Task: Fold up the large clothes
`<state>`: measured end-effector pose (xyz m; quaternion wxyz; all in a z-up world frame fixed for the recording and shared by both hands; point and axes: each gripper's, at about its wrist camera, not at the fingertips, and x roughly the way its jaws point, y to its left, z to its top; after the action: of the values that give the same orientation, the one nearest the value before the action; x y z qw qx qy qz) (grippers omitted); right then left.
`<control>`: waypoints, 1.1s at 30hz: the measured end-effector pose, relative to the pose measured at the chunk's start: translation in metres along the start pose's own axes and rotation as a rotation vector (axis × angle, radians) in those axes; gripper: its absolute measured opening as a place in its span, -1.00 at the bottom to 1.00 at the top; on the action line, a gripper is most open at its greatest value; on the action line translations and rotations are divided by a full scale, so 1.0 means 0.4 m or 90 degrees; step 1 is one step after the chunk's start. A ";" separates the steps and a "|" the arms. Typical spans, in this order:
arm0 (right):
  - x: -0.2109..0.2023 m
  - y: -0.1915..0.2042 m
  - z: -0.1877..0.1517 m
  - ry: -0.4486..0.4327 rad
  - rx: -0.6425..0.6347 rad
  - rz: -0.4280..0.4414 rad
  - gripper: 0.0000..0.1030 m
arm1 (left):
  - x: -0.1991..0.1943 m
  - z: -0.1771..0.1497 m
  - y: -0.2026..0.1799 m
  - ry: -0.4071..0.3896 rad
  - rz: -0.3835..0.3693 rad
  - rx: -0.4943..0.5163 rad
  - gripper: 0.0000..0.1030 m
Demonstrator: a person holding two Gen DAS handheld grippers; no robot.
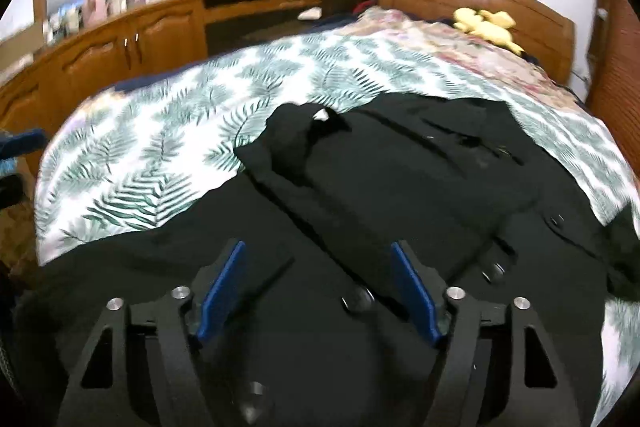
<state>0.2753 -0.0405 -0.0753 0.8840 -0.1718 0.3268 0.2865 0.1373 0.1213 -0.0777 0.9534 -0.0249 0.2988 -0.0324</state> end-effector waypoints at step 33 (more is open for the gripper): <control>-0.282 -0.247 -0.249 -0.092 0.231 -0.100 -0.89 | 0.089 0.029 -0.220 0.004 -0.122 0.029 0.48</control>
<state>0.2186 -0.2105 -0.0599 0.9412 -0.0142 0.2946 0.1647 0.1690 0.0312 -0.0827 0.9453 -0.0315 0.2973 -0.1301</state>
